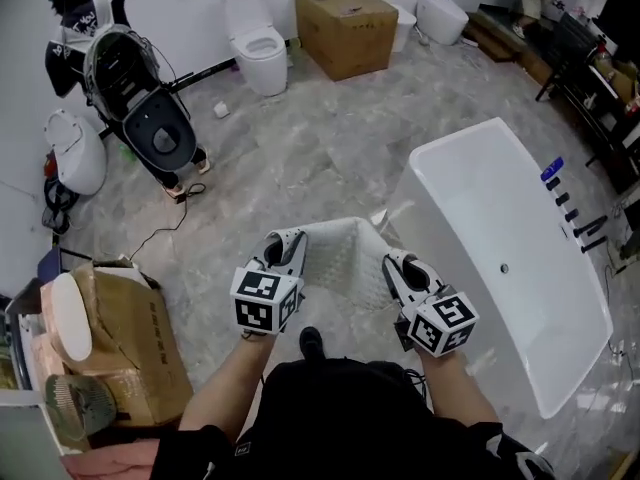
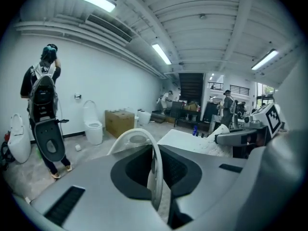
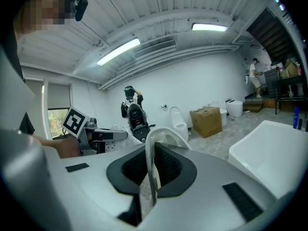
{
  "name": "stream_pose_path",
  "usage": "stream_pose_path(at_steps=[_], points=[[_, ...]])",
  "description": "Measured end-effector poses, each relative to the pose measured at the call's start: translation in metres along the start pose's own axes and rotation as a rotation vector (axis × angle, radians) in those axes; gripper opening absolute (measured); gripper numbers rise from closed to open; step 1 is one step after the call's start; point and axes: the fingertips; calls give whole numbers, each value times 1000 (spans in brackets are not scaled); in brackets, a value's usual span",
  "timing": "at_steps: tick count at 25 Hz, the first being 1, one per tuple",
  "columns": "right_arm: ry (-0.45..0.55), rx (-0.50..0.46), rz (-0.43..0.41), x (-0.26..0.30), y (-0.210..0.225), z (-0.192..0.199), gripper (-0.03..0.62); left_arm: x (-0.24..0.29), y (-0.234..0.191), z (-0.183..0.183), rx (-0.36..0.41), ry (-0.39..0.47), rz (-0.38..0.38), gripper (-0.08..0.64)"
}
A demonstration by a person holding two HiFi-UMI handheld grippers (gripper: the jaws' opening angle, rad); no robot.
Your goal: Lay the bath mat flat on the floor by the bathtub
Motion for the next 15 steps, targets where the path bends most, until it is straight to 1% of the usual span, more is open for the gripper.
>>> stream_pose_path(at_steps=[4, 6, 11, 15], points=[[14, 49, 98, 1, 12, 5, 28, 29, 2, -8, 61, -25, 107, 25], [16, 65, 137, -9, 23, 9, 28, 43, 13, -8, 66, -36, 146, 25], [48, 90, 226, -52, 64, 7, 28, 79, 58, -12, 74, -61, 220, 23], [90, 122, 297, -88, 97, 8, 28, 100, 104, -20, 115, -68, 303, 23]])
Point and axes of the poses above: the fingertips, and each gripper's own axes: x forward along the fingers, y to its right, z out of its underside
